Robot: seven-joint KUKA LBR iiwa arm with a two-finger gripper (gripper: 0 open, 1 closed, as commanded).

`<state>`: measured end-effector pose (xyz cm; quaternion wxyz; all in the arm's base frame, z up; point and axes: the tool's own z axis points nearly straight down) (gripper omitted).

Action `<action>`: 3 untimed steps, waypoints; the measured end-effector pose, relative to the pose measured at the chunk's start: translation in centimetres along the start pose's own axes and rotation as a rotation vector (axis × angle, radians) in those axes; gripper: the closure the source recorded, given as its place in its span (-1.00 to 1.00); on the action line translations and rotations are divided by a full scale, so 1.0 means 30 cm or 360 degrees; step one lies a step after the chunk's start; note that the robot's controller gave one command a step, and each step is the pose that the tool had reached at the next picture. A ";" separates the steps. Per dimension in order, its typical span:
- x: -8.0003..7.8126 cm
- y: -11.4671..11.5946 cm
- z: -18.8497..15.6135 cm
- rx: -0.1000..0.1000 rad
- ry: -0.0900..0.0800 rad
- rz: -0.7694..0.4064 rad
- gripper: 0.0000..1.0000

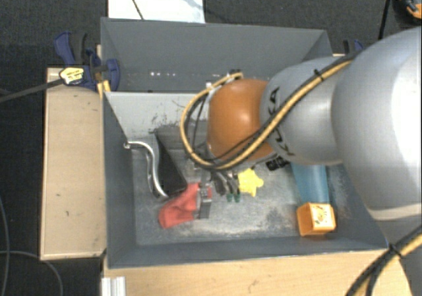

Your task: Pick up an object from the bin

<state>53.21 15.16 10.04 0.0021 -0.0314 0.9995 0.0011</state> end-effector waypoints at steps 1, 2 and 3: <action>-0.005 0.020 0.110 0.0002 0.0010 -0.0005 -1.00; 0.159 -0.060 0.099 0.0002 0.0006 -0.0059 1.00; 0.159 -0.060 0.099 0.0001 0.0006 -0.0057 1.00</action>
Offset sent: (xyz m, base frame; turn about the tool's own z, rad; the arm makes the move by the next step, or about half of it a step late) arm -0.0466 -0.0209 -0.0304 -0.0418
